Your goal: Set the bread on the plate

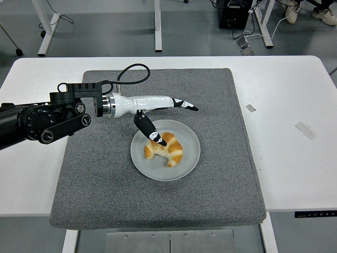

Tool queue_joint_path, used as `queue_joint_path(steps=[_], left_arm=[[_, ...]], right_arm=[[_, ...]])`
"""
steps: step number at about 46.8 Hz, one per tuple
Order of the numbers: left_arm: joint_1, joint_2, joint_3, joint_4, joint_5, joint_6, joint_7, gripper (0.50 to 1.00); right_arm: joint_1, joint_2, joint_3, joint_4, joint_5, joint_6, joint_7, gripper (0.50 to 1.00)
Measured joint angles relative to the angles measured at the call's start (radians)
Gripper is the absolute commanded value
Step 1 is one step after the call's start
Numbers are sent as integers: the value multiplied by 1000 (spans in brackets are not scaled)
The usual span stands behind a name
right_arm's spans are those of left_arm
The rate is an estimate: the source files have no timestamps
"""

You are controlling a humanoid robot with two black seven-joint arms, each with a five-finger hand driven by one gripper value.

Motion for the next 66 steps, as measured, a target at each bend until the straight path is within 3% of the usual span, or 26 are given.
queue_joint_path(steps=[38,47,56,66], left_arm=[[-21,26,-62,285,-772,-2,0,977],[-1,31,-119,315,-865,-6,0,977],[48,69,-257,319,-895,-8,79,977],[90,97,-348,320,-900,-6,108,977]], right_arm=[[0,0,0,0,0,0,0,1000],[0,0,0,0,0,0,0,1000],[0,0,0,0,0,0,0,1000],[0,0,0,0,0,0,0,1000]])
